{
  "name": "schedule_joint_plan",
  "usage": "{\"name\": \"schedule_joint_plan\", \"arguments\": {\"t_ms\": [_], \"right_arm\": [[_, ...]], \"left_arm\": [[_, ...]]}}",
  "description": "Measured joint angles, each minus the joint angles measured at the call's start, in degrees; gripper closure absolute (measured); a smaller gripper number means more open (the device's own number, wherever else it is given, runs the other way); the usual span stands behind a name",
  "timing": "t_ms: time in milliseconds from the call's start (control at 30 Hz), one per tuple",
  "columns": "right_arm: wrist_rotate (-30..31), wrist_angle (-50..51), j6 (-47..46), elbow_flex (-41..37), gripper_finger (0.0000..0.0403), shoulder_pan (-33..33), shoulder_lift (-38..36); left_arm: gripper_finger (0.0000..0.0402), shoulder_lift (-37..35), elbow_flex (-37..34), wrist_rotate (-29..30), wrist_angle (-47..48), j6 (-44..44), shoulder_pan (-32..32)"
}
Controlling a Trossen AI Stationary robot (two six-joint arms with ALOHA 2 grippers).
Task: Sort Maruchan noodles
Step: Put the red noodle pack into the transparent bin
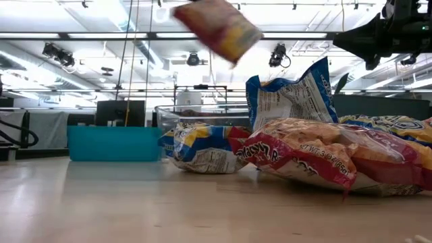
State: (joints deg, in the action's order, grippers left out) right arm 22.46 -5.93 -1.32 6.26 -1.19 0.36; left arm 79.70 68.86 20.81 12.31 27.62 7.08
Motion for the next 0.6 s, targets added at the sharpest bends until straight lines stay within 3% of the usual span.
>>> {"name": "schedule_joint_plan", "arguments": {"t_ms": [267, 600], "right_arm": [[0.2, -0.68, -0.01, 0.0, 0.0325, -0.02, 0.01], [0.33, -0.92, 0.0, 0.0, 0.0325, -0.02, 0.0]], "left_arm": [[0.0398, 7.47, -0.04, -7.31, -5.47, -0.02, -8.98], [0.0399, 14.93, -0.09, -10.73, -13.0, 3.02, -10.89]]}}
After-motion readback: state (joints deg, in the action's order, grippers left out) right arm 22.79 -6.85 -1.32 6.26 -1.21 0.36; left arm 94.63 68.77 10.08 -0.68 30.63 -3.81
